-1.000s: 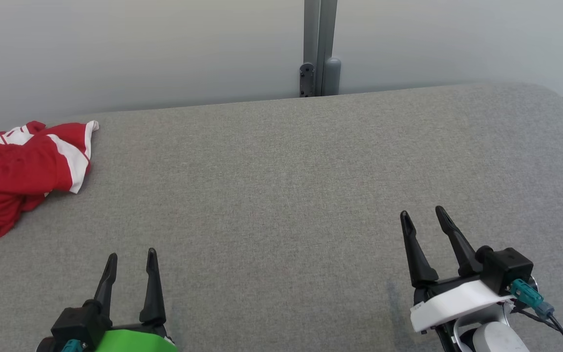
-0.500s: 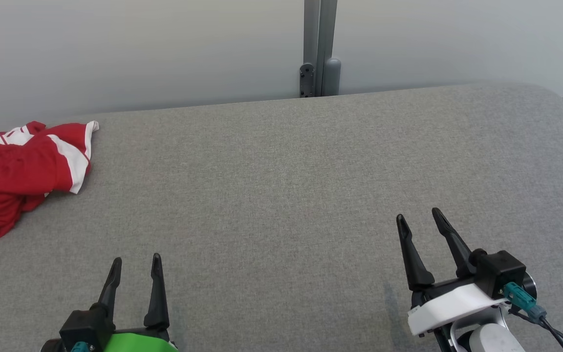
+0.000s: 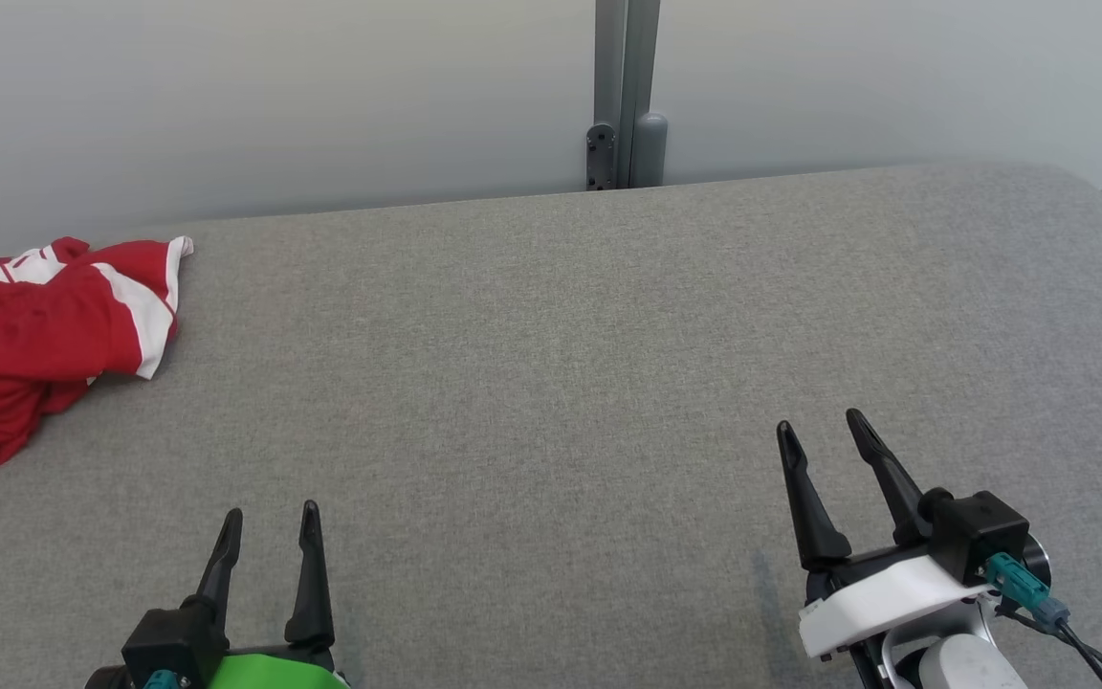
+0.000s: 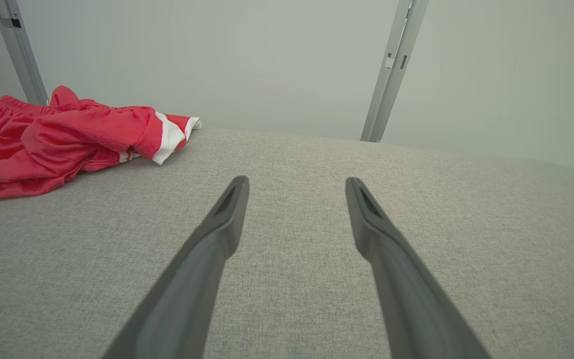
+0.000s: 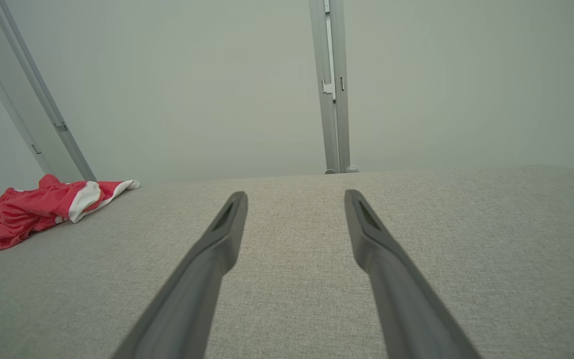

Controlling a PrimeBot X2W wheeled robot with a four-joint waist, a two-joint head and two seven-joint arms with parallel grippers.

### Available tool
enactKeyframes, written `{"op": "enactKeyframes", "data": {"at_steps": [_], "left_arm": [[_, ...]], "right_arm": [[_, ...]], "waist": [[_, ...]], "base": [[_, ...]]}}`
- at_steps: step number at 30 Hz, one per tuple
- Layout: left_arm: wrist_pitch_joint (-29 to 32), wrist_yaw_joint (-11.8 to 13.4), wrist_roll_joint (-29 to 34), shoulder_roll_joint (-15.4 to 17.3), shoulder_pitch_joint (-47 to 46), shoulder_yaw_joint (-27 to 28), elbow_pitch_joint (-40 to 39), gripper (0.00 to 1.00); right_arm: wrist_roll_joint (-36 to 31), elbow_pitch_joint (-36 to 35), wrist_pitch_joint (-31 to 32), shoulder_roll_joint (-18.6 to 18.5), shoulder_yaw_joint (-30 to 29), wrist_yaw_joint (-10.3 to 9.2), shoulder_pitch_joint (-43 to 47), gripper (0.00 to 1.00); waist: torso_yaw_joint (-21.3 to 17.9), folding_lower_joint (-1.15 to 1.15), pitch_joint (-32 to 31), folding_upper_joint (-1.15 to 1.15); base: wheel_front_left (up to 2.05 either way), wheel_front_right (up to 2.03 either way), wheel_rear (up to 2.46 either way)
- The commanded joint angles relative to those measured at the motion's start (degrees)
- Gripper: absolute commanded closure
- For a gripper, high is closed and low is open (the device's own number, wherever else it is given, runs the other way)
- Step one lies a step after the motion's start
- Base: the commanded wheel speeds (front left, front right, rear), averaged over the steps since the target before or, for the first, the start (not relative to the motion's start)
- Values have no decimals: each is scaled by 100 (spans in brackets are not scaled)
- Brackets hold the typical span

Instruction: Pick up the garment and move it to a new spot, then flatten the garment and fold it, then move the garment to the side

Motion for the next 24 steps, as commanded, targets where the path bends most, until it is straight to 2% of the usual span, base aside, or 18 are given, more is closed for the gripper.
{"op": "enactKeyframes", "data": {"at_steps": [1, 10, 14, 19, 24], "left_arm": [[-2, 14, 11, 40, 12, -1, 15, 0], [-2, 32, 10, 40, -3, -16, 9, 0], [-2, 17, 57, 39, -57, -32, 0, 0], [0, 21, 119, 40, -113, -35, -22, 0], [1, 0, 147, 38, -158, -5, -23, 0]], "right_arm": [[40, -4, -22, -24, -10, 2, 3, 0], [19, -35, -22, -24, -31, 2, 28, 0], [-22, -80, -21, -21, -73, 2, 49, 0], [-2, -159, -20, -20, -27, 2, 67, 0], [16, -195, -20, -21, -39, 1, 75, 0]], "waist": [[1, 0, 0, 0], [29, 0, 5, 0], [166, 0, 13, 0], [643, 0, 40, 0], [1357, 0, 57, 0]], "base": [[0, 0, 0], [0, 0, 0], [0, 0, 0], [0, 0, 0], [0, 0, 0]]}}
